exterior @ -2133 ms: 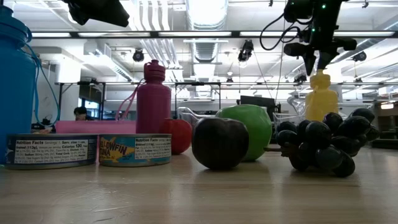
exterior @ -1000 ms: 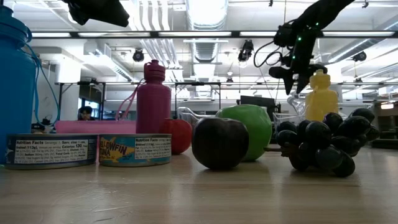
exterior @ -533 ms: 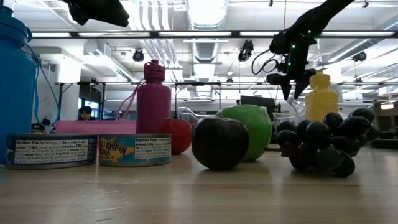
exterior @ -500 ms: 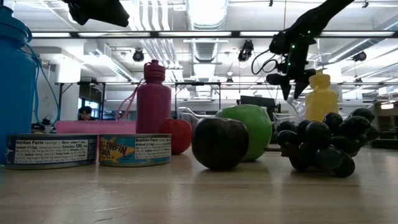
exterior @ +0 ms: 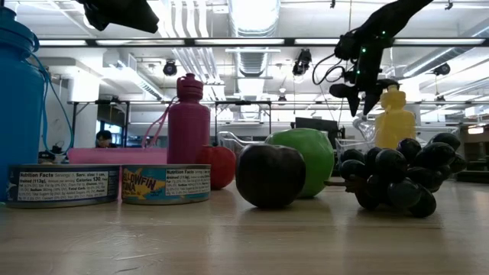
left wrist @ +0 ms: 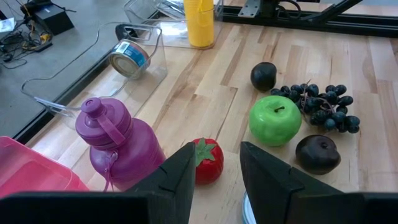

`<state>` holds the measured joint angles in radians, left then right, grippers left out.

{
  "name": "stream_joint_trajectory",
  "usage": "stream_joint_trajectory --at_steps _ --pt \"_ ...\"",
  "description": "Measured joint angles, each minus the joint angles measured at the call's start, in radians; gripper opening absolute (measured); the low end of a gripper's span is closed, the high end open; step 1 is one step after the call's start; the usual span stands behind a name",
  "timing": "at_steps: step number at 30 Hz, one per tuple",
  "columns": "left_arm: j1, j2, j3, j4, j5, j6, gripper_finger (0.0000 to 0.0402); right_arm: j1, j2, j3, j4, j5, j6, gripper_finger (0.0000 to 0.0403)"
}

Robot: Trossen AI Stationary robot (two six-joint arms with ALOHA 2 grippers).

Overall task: Pick & Place Food Item
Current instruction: Adjust the transparent water bottle in the right transparent bin

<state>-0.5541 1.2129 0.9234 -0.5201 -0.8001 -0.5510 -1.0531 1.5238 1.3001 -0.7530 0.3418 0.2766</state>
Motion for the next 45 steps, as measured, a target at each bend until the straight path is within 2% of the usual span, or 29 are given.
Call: stream_joint_trajectory --at_steps 5,10,45 --pt "0.0 0.0 0.0 0.0 0.0 0.0 0.0131 0.0 0.036 -0.002 -0.003 0.007 -0.014 0.0185" --pt "0.0 0.0 0.0 0.0 0.0 0.0 0.0129 0.001 0.051 -0.003 -0.009 0.079 0.003 0.018" --pt "0.0 0.0 0.0 0.0 0.0 0.0 0.0131 -0.012 0.05 -0.079 0.064 0.077 0.042 0.0172"
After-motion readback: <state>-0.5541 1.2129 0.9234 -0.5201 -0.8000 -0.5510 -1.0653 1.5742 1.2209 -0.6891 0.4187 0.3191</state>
